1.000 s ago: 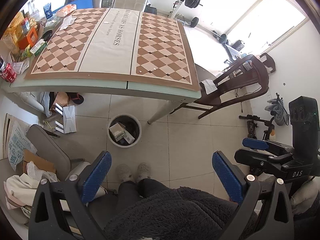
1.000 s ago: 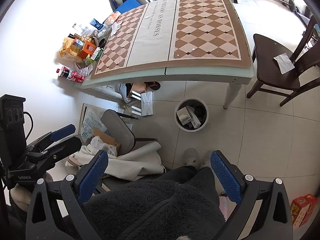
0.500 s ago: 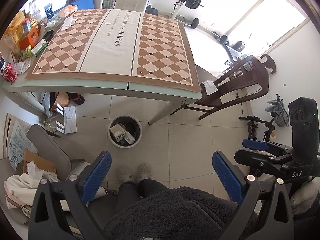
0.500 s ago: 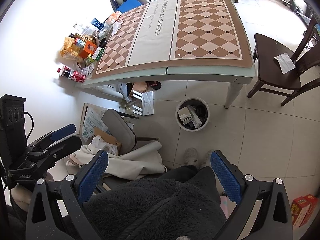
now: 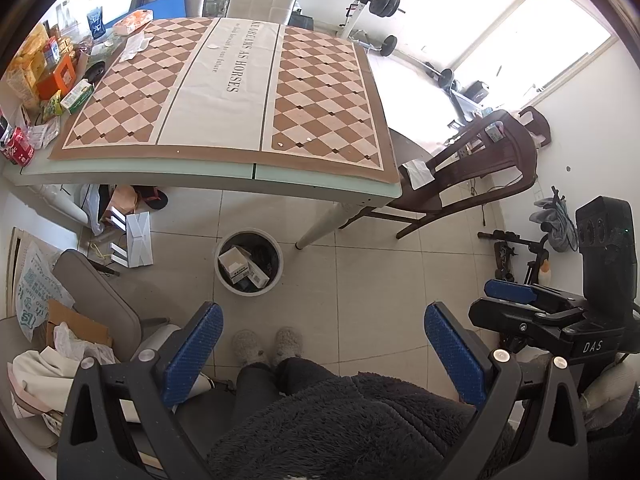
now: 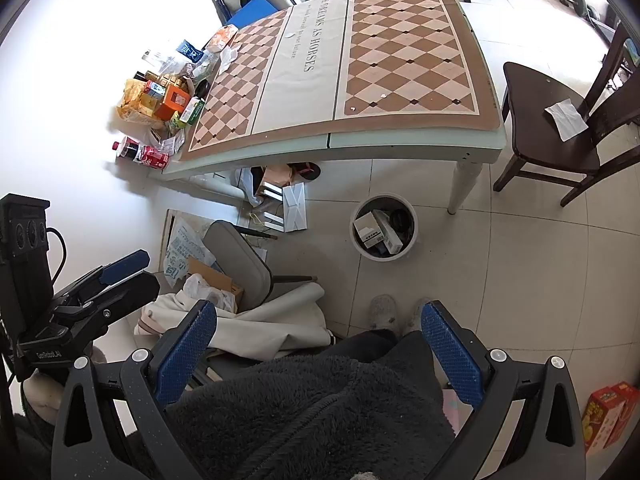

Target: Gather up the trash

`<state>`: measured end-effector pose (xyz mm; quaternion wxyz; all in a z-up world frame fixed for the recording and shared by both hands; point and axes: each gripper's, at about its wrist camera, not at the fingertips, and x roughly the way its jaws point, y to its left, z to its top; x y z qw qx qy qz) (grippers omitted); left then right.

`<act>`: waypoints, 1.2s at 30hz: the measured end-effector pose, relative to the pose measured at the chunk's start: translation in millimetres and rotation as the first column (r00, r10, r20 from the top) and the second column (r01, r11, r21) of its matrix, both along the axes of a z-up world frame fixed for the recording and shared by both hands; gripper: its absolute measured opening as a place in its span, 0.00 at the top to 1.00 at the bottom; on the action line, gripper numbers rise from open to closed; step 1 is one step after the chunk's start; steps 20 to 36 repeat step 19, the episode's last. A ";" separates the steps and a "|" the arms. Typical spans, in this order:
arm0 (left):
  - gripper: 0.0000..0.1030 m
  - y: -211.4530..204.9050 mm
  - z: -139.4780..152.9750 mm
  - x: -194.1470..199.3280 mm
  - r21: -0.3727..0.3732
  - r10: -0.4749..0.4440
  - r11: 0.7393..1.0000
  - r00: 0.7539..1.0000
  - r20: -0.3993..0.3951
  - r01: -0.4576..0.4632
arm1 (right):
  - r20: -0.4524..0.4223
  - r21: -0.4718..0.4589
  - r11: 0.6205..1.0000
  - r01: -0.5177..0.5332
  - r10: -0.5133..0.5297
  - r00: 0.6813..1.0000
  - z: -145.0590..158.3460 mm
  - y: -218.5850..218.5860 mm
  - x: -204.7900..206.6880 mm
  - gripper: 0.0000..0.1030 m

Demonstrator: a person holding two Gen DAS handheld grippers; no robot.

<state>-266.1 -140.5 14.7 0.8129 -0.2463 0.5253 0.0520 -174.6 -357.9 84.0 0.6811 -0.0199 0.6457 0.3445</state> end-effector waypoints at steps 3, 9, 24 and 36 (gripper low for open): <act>0.00 -1.1 0.0 0.3 0.000 0.000 1.000 1.000 0.001 0.000 | 0.000 0.000 1.000 -0.001 0.001 1.000 -0.1 -0.5 1.7 0.00; 0.00 -0.9 0.0 0.0 -0.002 0.003 1.000 1.000 0.001 -0.003 | 0.001 0.000 1.000 -0.004 0.004 1.000 -0.1 -0.7 0.5 0.00; 0.00 -1.6 1.8 2.6 -0.002 0.004 1.000 1.000 0.007 -0.004 | -0.001 0.000 1.000 0.004 -0.004 1.000 -0.4 0.4 -1.1 0.00; 0.00 -1.6 1.8 2.6 -0.002 0.004 1.000 1.000 0.007 -0.004 | -0.001 0.000 1.000 0.004 -0.004 1.000 -0.4 0.4 -1.1 0.00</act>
